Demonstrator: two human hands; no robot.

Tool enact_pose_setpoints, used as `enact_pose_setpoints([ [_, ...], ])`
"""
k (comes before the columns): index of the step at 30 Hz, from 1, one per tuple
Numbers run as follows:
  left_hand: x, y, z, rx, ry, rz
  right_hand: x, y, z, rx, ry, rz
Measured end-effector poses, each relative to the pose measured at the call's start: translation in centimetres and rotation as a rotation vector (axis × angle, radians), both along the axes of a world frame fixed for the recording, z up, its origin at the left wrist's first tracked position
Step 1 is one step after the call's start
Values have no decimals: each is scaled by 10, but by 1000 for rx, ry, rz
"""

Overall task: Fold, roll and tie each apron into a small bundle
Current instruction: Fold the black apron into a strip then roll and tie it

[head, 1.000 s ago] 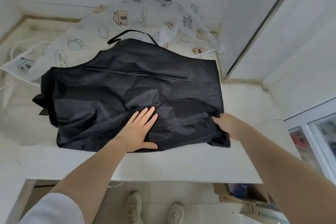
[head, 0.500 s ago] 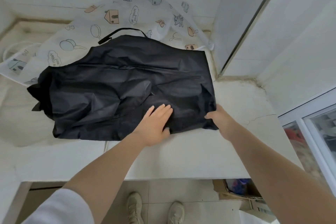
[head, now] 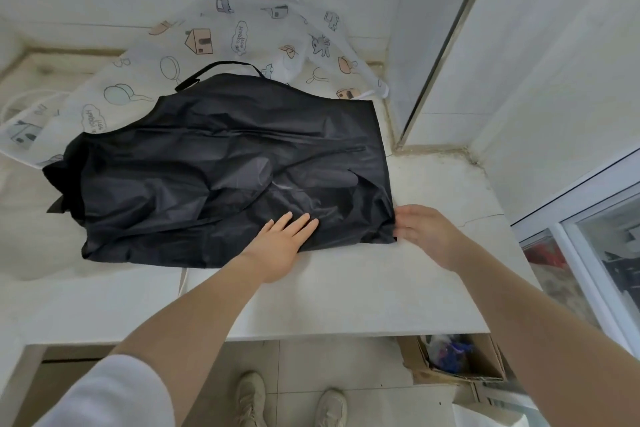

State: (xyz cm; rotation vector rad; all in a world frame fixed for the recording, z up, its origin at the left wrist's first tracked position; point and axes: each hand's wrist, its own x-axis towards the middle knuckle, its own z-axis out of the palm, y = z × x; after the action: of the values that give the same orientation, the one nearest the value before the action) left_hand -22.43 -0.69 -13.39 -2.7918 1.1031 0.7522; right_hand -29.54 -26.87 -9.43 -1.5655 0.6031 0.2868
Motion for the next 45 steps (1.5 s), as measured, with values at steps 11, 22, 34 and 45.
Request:
enact_pose_setpoints([
  [11,-2,7,-11,9,-11,42,7,-6,-8,-217,24,140],
  [22,-6,15,9,-118,142,6,26,18,7,-903,201,157],
  [34,66,149,39,-472,-534,646,116,189,24,-764,-265,799],
  [45,135,241,25,-784,38,1825,163,293,-13,-1145,-150,1076],
])
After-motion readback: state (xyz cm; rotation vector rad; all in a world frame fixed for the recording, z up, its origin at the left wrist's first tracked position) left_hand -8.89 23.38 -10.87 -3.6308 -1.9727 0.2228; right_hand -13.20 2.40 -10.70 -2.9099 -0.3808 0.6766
